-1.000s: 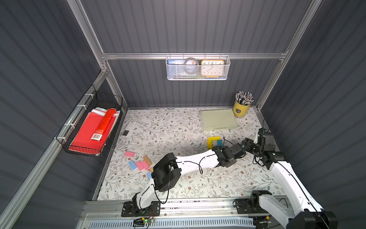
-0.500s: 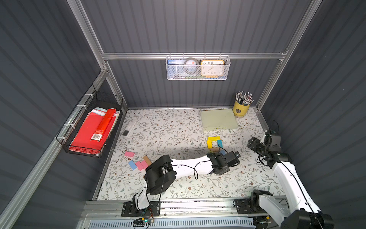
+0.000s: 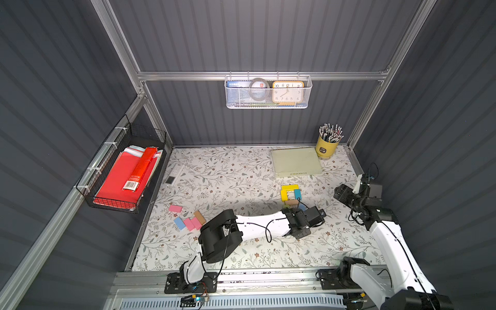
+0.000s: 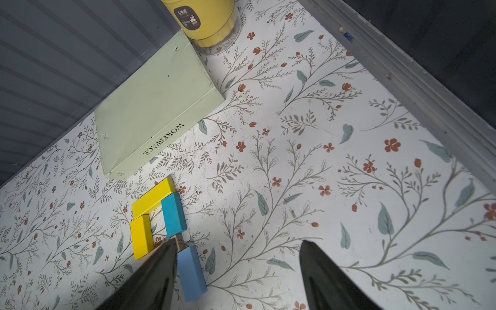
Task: Assemble the number 8 with building blocks
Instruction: Place the building block at the center of the board.
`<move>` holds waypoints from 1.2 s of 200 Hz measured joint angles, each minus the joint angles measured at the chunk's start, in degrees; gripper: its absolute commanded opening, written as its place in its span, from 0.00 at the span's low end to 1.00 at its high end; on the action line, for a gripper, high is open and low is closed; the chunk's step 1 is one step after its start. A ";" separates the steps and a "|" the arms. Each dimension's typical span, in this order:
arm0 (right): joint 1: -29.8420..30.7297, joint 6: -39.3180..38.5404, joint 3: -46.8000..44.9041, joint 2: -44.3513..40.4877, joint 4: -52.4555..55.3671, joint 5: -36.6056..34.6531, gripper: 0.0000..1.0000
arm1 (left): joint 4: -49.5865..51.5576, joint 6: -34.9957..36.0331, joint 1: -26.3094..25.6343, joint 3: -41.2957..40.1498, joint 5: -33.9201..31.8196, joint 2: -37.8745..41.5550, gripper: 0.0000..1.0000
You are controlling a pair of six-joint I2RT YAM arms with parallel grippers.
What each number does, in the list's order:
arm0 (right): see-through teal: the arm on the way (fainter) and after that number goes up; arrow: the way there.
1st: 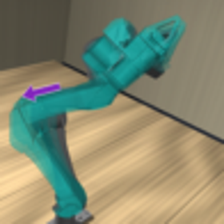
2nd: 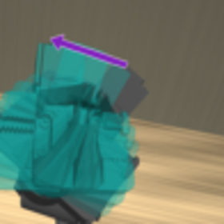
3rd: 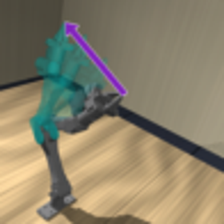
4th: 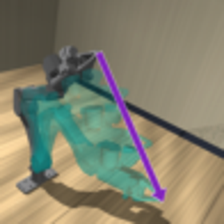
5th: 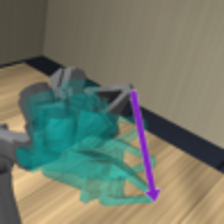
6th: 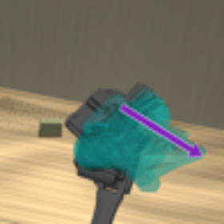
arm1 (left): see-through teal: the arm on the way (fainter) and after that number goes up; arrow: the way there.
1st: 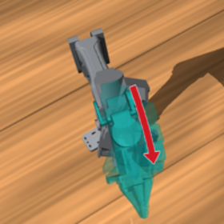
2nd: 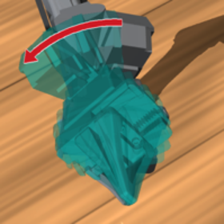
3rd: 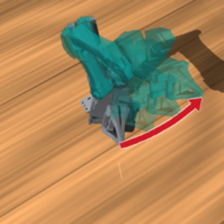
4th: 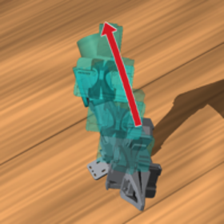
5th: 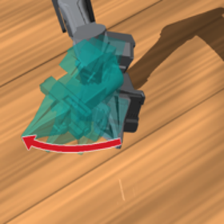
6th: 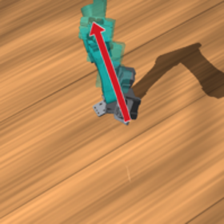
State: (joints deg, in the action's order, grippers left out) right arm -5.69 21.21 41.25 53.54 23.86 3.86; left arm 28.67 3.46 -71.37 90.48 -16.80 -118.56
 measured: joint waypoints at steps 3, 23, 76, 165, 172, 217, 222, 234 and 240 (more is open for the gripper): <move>0.00 0.02 0.00 0.00 0.02 0.00 0.76 | 0.00 0.00 0.00 -0.02 0.09 -0.09 0.24; 0.00 0.00 0.00 0.00 0.02 0.00 0.76 | 0.00 0.04 0.24 -0.11 0.61 -0.37 0.27; 0.00 0.00 0.00 0.00 0.02 0.39 0.76 | -0.02 0.46 1.31 -1.18 1.79 -0.96 0.30; 0.00 0.02 0.00 0.17 0.02 1.84 0.76 | 0.22 0.92 1.79 -2.23 3.56 -2.99 0.51; 0.00 0.00 0.00 0.20 0.02 2.08 0.76 | 0.26 0.87 1.84 -2.23 3.72 -2.99 0.56; 0.00 -0.81 0.00 0.44 -0.02 3.91 0.80 | 0.26 0.55 2.95 -2.23 3.76 -2.82 0.78; 0.00 -1.11 0.00 0.44 -0.02 4.37 0.80 | 0.28 0.35 3.26 -2.23 3.78 -2.71 0.81; 0.00 -1.70 0.00 0.44 -0.22 6.56 0.83 | 0.20 -0.09 4.39 -2.47 4.26 -1.44 0.88; 0.00 -1.97 0.00 0.44 -0.44 7.93 0.84 | 0.00 -0.28 5.16 -2.82 4.61 -0.22 0.94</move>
State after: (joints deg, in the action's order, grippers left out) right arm -5.69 19.25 41.25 53.98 23.42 11.79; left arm 28.67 3.18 -66.22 87.66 -12.19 -118.78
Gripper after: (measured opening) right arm 0.826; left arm 0.856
